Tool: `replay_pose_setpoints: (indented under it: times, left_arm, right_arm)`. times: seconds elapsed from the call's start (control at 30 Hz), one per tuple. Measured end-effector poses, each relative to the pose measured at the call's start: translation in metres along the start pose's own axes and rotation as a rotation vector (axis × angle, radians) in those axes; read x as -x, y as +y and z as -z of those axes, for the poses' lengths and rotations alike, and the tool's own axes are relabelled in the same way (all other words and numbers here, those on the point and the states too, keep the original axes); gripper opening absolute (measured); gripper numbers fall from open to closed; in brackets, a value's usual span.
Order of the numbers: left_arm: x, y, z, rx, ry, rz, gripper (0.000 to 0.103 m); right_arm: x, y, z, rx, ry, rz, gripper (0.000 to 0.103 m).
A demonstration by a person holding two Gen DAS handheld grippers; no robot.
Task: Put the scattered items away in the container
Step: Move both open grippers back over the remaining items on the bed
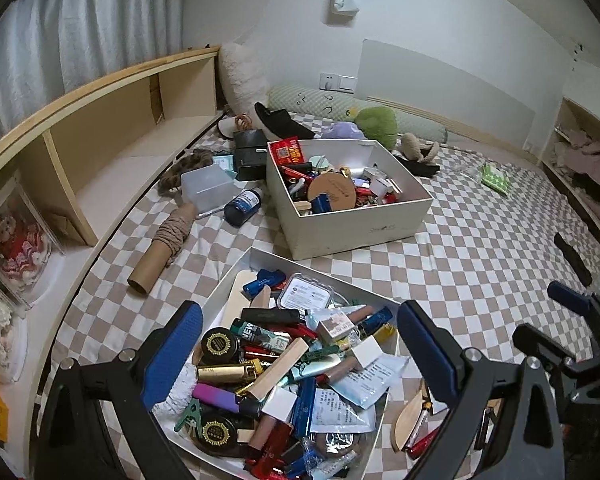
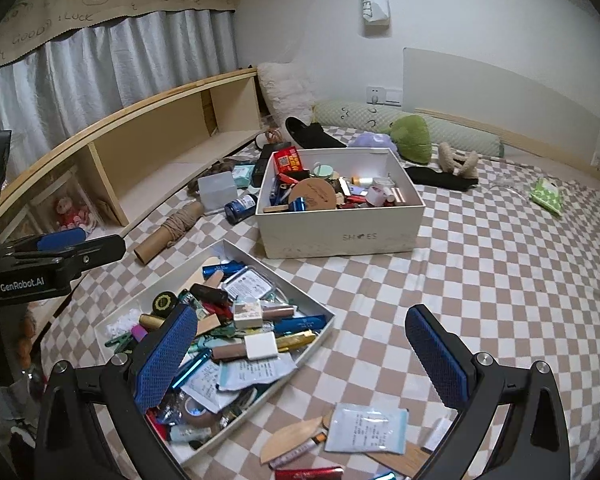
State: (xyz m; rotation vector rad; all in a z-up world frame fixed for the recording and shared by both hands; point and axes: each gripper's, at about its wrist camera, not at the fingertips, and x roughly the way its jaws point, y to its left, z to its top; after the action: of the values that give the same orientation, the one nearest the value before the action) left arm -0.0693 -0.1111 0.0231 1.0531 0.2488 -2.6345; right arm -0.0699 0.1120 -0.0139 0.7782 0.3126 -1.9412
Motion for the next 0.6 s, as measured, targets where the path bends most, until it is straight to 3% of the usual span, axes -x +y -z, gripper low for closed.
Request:
replay_pose_setpoints:
  times: [0.6]
  left_arm:
    - [0.021,-0.027,0.023,-0.043,-0.021,0.082,0.099]
  right_arm:
    - [0.035,-0.027,0.027,-0.012,-0.007,0.055,0.103]
